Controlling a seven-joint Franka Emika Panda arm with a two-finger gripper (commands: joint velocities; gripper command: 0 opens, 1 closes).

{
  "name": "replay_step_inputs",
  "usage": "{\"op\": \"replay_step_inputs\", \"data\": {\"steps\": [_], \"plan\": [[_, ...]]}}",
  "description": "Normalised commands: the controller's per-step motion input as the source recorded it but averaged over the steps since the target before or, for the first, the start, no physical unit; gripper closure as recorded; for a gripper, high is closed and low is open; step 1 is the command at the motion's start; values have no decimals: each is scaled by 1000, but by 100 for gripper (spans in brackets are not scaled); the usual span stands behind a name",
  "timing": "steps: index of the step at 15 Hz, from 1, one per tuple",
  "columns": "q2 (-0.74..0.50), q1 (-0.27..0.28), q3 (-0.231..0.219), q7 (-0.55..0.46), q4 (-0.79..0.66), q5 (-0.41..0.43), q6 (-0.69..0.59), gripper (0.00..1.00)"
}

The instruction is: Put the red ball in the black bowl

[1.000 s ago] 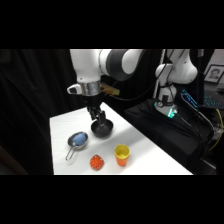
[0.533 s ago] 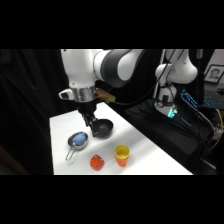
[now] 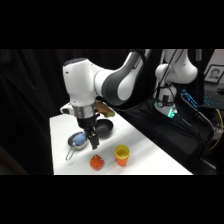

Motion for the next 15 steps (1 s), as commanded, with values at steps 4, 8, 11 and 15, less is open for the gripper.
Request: {"op": "replay_step_inputs", "data": {"steps": [4, 8, 11, 15], "plan": [[215, 68, -49, 149, 170, -52, 183, 0], [186, 68, -48, 114, 141, -28, 165, 0], [178, 72, -33, 82, 140, -10, 178, 0], [186, 67, -33, 77, 171, 1, 146, 0]]}}
